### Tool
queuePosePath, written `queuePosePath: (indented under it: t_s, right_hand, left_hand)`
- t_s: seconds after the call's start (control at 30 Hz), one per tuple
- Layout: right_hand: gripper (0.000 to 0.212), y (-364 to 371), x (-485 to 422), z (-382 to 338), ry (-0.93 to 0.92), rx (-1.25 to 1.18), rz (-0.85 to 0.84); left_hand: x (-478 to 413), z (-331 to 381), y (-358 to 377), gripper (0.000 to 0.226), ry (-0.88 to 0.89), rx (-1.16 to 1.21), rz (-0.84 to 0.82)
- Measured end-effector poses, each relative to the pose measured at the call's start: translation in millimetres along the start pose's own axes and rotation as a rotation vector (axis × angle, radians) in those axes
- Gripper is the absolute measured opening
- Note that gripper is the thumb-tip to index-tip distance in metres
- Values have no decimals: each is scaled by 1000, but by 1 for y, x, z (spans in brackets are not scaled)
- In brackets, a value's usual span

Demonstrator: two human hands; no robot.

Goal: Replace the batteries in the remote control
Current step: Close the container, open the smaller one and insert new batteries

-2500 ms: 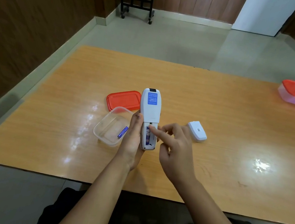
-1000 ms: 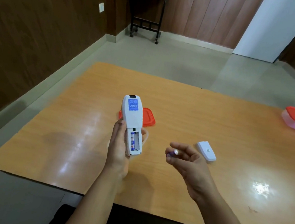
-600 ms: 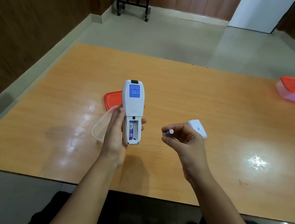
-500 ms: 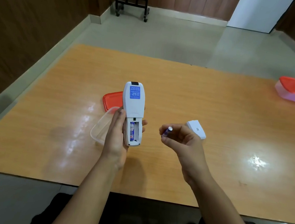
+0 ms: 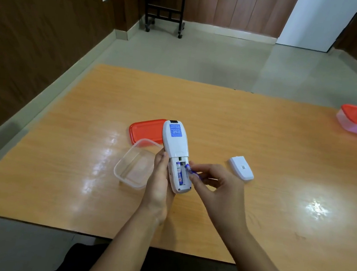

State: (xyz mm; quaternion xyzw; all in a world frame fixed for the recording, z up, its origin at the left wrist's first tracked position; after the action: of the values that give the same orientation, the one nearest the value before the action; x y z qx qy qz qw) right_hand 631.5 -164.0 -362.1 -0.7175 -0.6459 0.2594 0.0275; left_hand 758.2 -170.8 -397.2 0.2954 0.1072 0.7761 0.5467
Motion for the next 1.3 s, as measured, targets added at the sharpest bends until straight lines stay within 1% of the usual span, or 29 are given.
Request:
queuePosePath:
  t_s: [0.17, 0.3, 0.4, 0.5, 0.6, 0.63, 0.7, 0.8, 0.87, 1.0, 1.2, 1.27, 1.3]
  right_hand:
    - [15, 9, 5, 3, -263, 232, 33]
    - [21, 12, 7, 4, -317, 292, 43]
    - [26, 11, 6, 5, -305, 286, 30]
    - [34, 11, 6, 7, -180, 152, -52]
    - [29, 12, 7, 9, -28, -18, -159]
    - [30, 11, 7, 10, 25, -61, -180]
    - [36, 10, 7, 11, 170, -146, -168]
    - [43, 10, 7, 13, 467, -277, -117]
    - [40, 11, 8, 12, 596, -379, -128]
    - [27, 14, 10, 12, 646, -444, -129]
    - [21, 13, 10, 15, 704, -417, -132]
    - [20, 11, 8, 14, 697, -355, -178]
    - [20, 8, 5, 14, 687, -303, -246]
  left_hand:
    - [1, -2, 2, 43, -29, 75, -52]
    - [3, -2, 3, 36, -55, 92, -96]
    - [3, -3, 2, 36, -87, 116, -98]
    - [3, -1, 0, 38, -104, 143, -73]
    - [3, -1, 2, 39, -99, 155, -81]
    - [4, -1, 2, 39, -101, 163, -80]
    - [4, 0, 2, 38, -85, 161, -74]
    - [2, 0, 2, 38, -71, 153, -60]
    - [2, -1, 2, 39, -64, 138, -54]
    - [3, -1, 4, 38, -25, 98, -67]
    - [5, -2, 3, 37, -42, 56, -80]
    - [4, -3, 2, 37, -64, 48, -75]
    - [4, -4, 2, 38, -71, 61, -70]
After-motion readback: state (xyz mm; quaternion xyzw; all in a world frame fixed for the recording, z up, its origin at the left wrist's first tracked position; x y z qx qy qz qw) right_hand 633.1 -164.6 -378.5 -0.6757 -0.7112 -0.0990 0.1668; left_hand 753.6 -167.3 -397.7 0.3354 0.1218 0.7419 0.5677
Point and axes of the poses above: each hand's wrist, its own x-axis away from the middle knuckle, its own y-axis out of the palm, z = x × y, the point moved 2 cm from there along -x, towards the middle knuckle, and after that the axes turned 8 degrees about z, right-handed, at the moved point
